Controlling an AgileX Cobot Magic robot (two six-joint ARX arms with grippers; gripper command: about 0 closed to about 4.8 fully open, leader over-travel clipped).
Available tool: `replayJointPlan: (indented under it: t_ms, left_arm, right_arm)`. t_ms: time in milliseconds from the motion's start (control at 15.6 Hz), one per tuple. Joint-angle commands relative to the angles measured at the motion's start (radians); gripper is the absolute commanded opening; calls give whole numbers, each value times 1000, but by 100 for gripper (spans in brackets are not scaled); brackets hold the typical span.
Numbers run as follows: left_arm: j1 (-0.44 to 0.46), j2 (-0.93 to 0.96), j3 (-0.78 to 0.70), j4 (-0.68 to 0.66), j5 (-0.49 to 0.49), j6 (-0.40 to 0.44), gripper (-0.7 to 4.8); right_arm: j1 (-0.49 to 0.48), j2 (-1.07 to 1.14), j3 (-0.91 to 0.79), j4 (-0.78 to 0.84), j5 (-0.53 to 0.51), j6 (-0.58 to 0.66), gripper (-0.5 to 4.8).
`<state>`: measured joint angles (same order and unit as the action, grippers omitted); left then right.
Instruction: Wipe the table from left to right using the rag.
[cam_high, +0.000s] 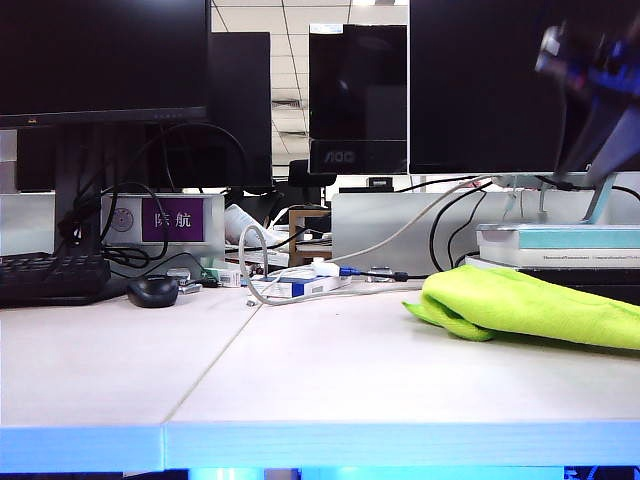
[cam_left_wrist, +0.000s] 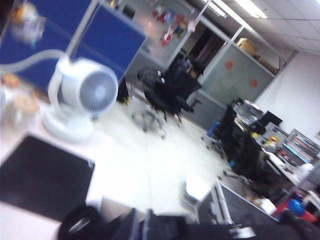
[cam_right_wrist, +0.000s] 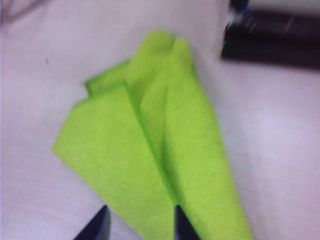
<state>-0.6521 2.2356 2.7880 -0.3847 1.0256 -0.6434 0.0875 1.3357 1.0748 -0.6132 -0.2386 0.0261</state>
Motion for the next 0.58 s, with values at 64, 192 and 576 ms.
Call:
replayJointPlan:
  t_ms: [64,192,576]
  left_arm:
    - [16,-77,4,28,-45,9,24]
    - [35,-131,4,27,-92,27,24]
    - [83,-288,4,-30,-316,208,21]
  right_arm:
    - [2,83,3,14,-2,1,68]
    - [2,138,3,25,16,0,39]
    - [3,314,2,64,15,0,0]
